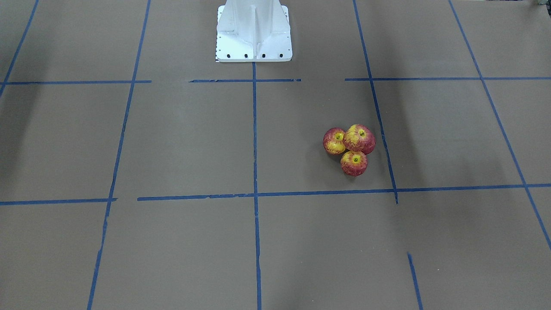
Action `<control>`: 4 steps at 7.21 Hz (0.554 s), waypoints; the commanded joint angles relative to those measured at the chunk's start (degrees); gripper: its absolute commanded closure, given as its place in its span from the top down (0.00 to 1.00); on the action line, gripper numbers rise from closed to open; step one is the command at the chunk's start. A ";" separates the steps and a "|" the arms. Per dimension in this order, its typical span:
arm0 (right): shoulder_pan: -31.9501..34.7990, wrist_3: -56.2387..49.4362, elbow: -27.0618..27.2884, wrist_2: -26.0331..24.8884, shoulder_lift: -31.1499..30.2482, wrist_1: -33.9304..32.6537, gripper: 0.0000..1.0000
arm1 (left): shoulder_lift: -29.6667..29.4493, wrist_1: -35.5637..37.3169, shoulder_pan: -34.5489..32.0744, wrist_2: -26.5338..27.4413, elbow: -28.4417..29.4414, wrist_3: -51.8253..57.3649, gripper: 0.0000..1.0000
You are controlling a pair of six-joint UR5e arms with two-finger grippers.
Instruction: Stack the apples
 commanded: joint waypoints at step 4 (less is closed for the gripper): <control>0.00 0.00 0.00 0.00 0.00 0.00 1.00 | -0.98 -5.05 0.01 -0.08 2.26 -0.07 1.00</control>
